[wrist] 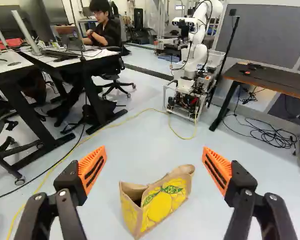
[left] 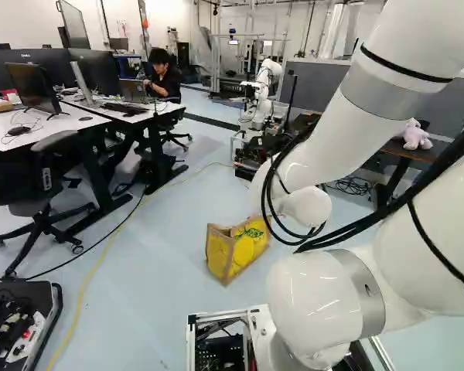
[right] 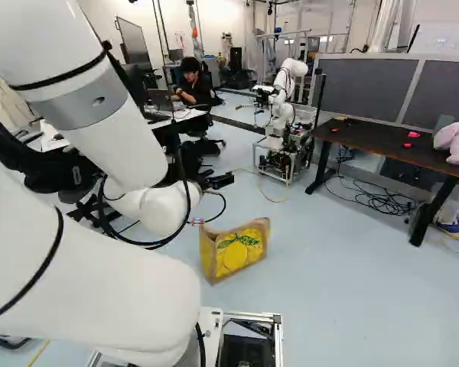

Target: Pick up the bag on the ground and place it on the table

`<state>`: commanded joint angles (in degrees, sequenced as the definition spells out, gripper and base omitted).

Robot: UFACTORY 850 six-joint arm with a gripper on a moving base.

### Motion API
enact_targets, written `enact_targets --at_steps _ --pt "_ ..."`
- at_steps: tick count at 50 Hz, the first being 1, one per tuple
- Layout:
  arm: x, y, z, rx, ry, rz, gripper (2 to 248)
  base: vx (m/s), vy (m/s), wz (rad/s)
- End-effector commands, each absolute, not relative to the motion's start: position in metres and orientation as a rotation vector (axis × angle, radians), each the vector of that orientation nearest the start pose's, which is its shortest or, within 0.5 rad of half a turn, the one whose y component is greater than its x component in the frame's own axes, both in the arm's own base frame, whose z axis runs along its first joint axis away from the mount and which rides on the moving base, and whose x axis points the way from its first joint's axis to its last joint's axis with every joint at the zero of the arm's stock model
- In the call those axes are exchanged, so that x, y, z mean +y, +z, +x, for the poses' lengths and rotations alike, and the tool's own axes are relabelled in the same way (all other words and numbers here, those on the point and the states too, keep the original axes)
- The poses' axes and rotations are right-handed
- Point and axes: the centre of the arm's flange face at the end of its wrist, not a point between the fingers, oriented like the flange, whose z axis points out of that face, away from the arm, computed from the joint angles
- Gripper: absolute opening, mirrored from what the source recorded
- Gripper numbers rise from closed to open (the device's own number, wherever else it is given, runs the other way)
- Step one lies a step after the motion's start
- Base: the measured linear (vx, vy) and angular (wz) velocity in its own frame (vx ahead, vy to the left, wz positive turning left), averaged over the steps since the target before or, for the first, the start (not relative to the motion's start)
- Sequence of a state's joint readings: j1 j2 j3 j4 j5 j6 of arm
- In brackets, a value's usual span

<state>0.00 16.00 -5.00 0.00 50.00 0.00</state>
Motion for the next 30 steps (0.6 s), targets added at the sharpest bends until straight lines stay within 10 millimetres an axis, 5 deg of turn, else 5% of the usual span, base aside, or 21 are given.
enact_targets --at_steps 30 --pt "0.0016 0.3668 0.2787 -0.007 -1.817 -2.559 247 0.148 0.036 -0.015"
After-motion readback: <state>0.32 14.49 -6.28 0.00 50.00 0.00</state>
